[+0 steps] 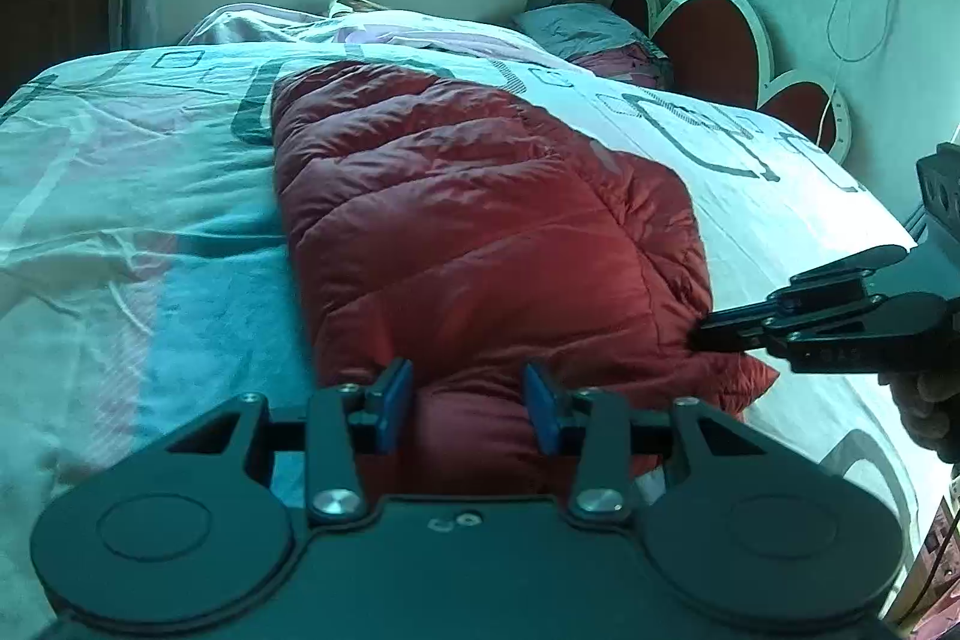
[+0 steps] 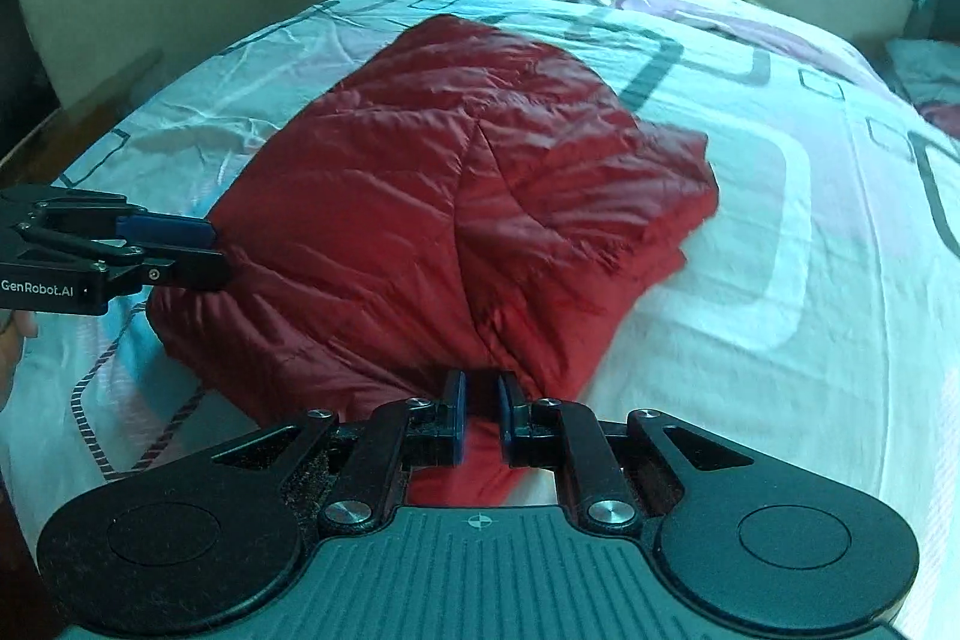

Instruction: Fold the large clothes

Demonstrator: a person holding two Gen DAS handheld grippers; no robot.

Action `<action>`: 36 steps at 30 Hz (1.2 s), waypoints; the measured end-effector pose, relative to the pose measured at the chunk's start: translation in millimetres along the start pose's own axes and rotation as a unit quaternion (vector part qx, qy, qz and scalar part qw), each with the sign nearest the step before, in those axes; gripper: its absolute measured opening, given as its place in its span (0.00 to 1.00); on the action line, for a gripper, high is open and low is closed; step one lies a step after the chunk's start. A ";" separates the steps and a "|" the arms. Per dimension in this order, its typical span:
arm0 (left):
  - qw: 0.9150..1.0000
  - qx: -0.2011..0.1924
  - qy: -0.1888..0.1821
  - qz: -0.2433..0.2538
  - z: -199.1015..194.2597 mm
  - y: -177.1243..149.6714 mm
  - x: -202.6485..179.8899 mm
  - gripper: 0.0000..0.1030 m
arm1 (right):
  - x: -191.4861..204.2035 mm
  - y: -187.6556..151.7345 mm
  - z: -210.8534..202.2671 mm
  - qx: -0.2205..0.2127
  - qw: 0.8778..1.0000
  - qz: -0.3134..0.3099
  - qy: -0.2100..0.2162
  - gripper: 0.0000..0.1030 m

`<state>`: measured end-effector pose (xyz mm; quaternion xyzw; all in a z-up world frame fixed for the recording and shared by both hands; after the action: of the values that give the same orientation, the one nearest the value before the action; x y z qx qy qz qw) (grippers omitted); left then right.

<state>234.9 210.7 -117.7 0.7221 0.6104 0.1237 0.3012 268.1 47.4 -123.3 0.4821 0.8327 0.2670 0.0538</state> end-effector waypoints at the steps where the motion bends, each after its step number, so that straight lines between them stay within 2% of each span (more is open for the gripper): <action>1: 1.000 0.001 0.003 -0.003 -1.0 -0.4 2.9 0.41 | -0.9 -1.9 -2.1 0.000 1.000 0.002 0.001 0.11; 4: 1.000 0.000 0.009 -0.023 -15.2 -4.2 12.0 0.39 | -6.6 -4.3 -17.6 -0.009 1.000 0.010 -0.021 0.11; 7: 0.999 -0.026 0.014 -0.019 -32.6 3.6 8.4 0.39 | -14.9 9.1 -47.4 -0.071 0.996 0.037 -0.028 0.11; 9: 0.999 -0.035 0.008 -0.009 -28.3 19.2 -0.7 0.39 | -16.8 28.8 -48.3 -0.093 0.994 0.036 -0.037 0.11; 11: 0.999 -0.034 0.010 0.003 -14.2 33.7 -10.4 0.39 | -14.7 47.9 -32.7 -0.086 0.995 0.034 -0.027 0.11; 14: 0.999 -0.019 0.030 0.010 10.3 40.1 -12.8 0.41 | -13.9 55.0 -4.9 -0.060 0.997 0.029 -0.028 0.11; 17: 0.999 -0.015 0.037 0.004 16.4 32.5 -11.2 0.41 | -24.9 47.2 8.3 -0.038 0.998 0.045 -0.037 0.11; 22: 0.998 -0.012 0.055 -0.011 5.4 22.2 -3.7 0.41 | -38.7 30.8 -0.3 -0.035 0.996 0.060 -0.046 0.11; 28: 0.997 -0.034 0.067 -0.024 -33.3 12.2 -20.4 0.39 | -30.8 2.8 -62.0 -0.090 0.993 0.069 -0.034 0.11; 36: 0.995 -0.067 0.068 -0.021 -86.3 -17.2 -81.2 0.39 | 7.4 -41.2 -138.0 -0.139 0.988 0.070 -0.011 0.11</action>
<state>155.6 158.8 -44.5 0.6770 0.6350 0.2072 0.3091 184.3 -16.9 -25.0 0.5297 0.7513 0.3776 0.1109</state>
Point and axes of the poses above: each gripper's, at about its wrist camera, not at the fingertips, and z roughly the way its jaws point, x to its left, y to its top, the point moved 6 cm from there along z, roughly the way its jaws point, and after that the axes turned 10 degrees about x, right-handed, at the moved point
